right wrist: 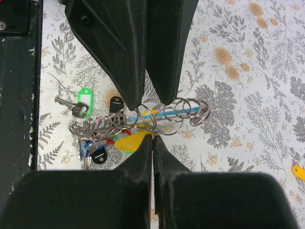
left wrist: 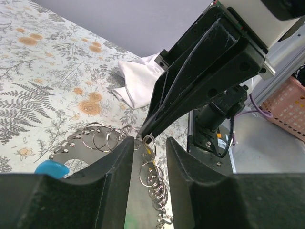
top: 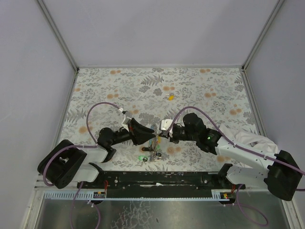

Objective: Put the keys on the keyring

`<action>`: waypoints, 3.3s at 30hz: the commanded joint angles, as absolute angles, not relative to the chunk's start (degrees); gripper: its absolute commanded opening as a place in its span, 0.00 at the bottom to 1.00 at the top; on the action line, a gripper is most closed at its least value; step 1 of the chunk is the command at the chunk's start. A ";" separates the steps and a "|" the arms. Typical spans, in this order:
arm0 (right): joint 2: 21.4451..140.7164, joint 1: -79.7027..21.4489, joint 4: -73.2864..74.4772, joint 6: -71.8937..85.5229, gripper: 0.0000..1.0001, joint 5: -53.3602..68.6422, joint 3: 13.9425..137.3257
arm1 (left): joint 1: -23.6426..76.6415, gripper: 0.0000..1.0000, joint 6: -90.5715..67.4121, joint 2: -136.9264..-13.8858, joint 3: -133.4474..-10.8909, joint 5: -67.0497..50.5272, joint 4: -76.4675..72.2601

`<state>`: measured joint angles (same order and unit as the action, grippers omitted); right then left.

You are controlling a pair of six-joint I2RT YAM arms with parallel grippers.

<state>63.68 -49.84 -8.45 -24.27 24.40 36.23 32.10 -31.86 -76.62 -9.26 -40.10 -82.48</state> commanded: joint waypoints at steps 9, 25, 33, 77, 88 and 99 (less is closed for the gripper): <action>63.50 -50.62 -2.95 -27.46 0.00 24.48 44.19 | 30.64 0.39 -19.16 -67.57 -14.84 -45.91 -60.98; 65.93 -51.49 3.38 -26.24 0.00 22.18 49.19 | 31.30 0.36 -24.70 -70.40 -18.02 -47.52 -59.14; 67.39 -52.01 4.44 -26.21 0.00 21.82 50.57 | 32.34 0.30 -23.27 -71.39 -19.72 -48.13 -55.66; 68.01 -60.29 -11.22 -23.22 0.00 12.42 37.73 | 32.87 0.12 -44.32 -72.22 -5.39 -17.72 -85.17; 65.25 -60.29 -0.95 -29.40 0.00 4.49 44.36 | 32.10 0.39 -26.60 -55.72 -7.28 -23.72 -60.38; 66.50 -60.29 3.55 -31.48 0.00 5.30 48.28 | 32.17 0.38 -19.60 -55.41 -14.63 -35.87 -47.71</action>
